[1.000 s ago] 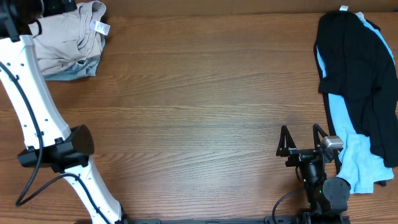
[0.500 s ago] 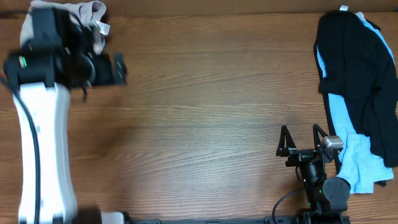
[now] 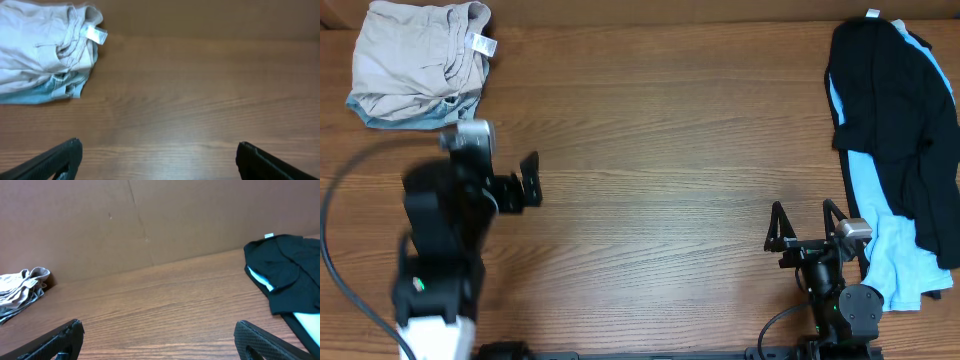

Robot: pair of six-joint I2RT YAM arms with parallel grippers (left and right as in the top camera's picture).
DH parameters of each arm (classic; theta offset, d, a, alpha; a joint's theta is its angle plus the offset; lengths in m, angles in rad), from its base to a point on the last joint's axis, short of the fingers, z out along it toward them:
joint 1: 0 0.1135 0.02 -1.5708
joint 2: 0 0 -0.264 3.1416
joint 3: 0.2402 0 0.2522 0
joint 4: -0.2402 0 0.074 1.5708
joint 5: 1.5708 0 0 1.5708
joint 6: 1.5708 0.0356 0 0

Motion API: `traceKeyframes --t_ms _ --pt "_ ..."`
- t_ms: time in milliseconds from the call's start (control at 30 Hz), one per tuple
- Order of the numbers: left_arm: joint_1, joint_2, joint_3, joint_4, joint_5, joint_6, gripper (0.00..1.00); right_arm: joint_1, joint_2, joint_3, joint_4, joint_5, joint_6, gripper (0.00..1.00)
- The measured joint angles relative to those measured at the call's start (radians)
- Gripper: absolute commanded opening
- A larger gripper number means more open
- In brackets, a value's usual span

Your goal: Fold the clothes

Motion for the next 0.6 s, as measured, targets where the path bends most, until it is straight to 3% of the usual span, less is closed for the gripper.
traceKeyframes --t_ms 133,267,600 --pt "0.000 -0.201 -0.265 0.214 0.000 -0.021 1.00 0.000 0.000 0.000 0.000 0.000 0.000 1.00" --pt "0.000 -0.378 -0.457 0.334 -0.002 -0.030 1.00 0.000 0.000 0.000 -0.001 0.000 0.000 1.00" --pt "0.000 -0.734 -0.742 0.388 -0.053 -0.076 1.00 0.000 0.000 0.000 0.000 0.000 0.000 1.00"
